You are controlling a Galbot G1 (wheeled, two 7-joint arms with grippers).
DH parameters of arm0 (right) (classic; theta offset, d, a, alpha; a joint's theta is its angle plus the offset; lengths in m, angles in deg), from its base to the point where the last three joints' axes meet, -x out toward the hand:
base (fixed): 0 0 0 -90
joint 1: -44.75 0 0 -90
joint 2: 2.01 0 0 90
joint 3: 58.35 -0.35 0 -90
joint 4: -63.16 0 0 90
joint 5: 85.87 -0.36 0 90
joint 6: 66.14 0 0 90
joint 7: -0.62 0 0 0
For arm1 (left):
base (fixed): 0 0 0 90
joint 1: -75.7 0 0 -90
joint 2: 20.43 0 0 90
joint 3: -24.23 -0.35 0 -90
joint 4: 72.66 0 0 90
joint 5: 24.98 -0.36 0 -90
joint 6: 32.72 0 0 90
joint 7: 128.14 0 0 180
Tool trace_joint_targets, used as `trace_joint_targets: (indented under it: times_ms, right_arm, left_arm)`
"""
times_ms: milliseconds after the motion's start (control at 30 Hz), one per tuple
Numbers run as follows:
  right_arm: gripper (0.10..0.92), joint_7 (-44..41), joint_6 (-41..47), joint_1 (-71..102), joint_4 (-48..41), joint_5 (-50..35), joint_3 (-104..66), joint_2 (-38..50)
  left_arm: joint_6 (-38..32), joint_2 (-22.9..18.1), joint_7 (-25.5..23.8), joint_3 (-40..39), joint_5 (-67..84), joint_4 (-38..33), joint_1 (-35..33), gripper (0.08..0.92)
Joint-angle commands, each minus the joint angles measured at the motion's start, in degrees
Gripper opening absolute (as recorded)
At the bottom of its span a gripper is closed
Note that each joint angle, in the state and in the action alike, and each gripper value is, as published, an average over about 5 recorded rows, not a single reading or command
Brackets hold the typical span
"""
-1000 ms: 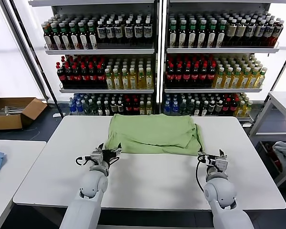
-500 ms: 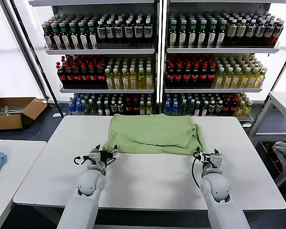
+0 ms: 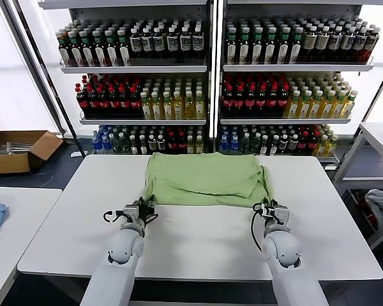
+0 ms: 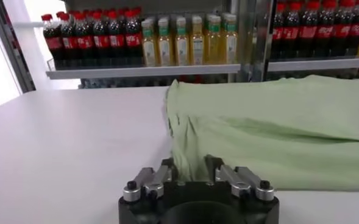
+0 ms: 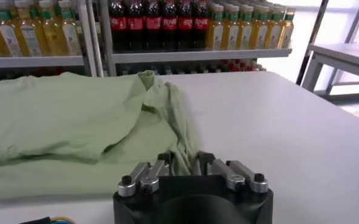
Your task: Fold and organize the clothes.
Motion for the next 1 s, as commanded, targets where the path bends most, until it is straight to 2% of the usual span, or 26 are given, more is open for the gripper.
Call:
trace_joint_targets:
  times_ms: [33,167,267,467,767,867,1000]
  right_arm:
    - [0.140,-0.27,0.40,1.23,1.65,-0.19,0.00,-0.08]
    - [0.113,0.23,0.68,3.14,5.08,-0.29,-0.39,0.19]
    - [0.113,0.73,0.88,5.50,9.25,-0.35,-0.74,0.56]
    - [0.113,2.61,2.00,13.10,20.66,-0.25,-2.43,0.78]
    - [0.113,5.30,2.97,32.07,34.65,2.04,-6.16,-0.73]
    - [0.113,5.95,2.95,36.40,36.14,3.19,-6.11,-0.76]
    - [0.113,6.51,2.89,39.14,36.37,4.02,-5.26,-0.41]
  left_arm:
    - [-0.45,0.32,-0.38,0.07,-0.93,-1.48,-1.14,0.237]
    - [-1.15,0.86,-0.51,-0.19,-1.52,-4.55,-2.49,0.131]
    - [-1.43,1.38,-0.38,-0.80,-1.87,-8.70,-4.68,0.093]
    - [-1.17,2.79,0.55,-1.93,-2.29,-20.39,-12.41,0.091]
    - [-0.32,5.01,2.60,-1.67,-3.48,-36.09,-29.24,0.091]
    - [-0.28,5.05,2.77,-1.33,-4.43,-38.27,-33.77,0.091]
    - [0.15,5.05,2.85,-0.47,-4.97,-37.77,-36.68,0.091]
